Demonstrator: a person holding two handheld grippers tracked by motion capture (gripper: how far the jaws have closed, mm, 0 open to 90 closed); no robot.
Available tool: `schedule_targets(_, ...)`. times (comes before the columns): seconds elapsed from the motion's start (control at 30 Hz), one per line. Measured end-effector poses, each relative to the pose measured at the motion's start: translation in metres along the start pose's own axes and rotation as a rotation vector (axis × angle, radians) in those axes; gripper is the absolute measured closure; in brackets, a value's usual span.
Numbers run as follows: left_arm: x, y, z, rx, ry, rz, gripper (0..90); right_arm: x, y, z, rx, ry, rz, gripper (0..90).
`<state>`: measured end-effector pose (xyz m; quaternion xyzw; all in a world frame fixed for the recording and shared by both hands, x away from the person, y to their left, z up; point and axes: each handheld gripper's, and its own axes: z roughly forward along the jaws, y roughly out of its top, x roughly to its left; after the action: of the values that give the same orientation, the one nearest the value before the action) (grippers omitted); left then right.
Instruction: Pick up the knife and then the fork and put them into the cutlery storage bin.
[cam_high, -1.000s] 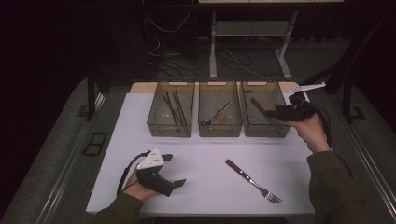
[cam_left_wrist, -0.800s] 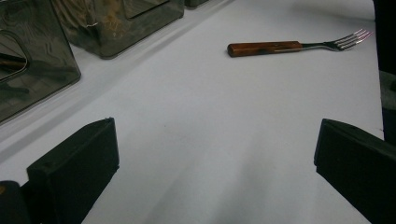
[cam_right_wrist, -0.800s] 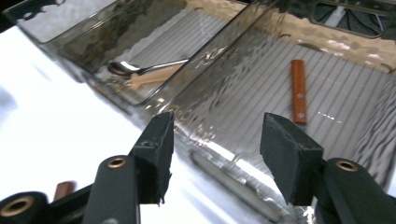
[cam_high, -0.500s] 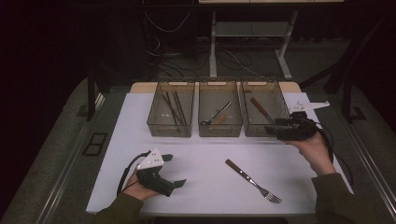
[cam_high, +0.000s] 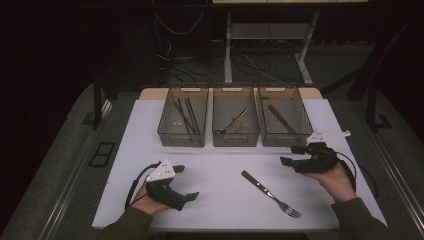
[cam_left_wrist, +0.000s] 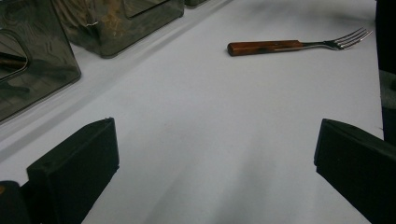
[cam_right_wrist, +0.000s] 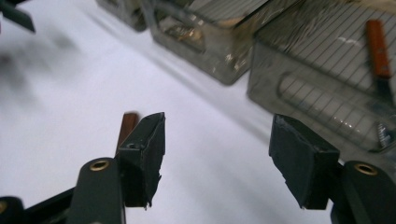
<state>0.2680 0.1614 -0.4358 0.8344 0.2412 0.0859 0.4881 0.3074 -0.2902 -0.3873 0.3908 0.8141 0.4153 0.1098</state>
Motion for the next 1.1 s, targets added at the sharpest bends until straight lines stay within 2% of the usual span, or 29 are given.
schedule_targets(0.27, 0.000, 0.000, 0.000, 0.002, 0.000, 0.002, 0.0, 0.018, -0.013, 0.005, 0.091, 0.004, -0.049, 37.7)
schedule_targets(0.5, 0.000, 0.000, 0.000, 0.002, 0.000, 0.001, 0.0, 0.033, -0.017, 0.009, 0.177, 0.021, -0.051, 41.8)
schedule_targets(0.7, 0.000, 0.000, 0.001, 0.004, -0.001, 0.000, 0.0, 0.043, -0.015, 0.017, 0.271, 0.032, -0.081, 48.0)
schedule_targets(1.1, 0.000, 0.000, 0.001, 0.010, -0.001, 0.002, 0.0, 0.060, -0.003, 0.043, 0.450, 0.075, -0.105, 58.7)
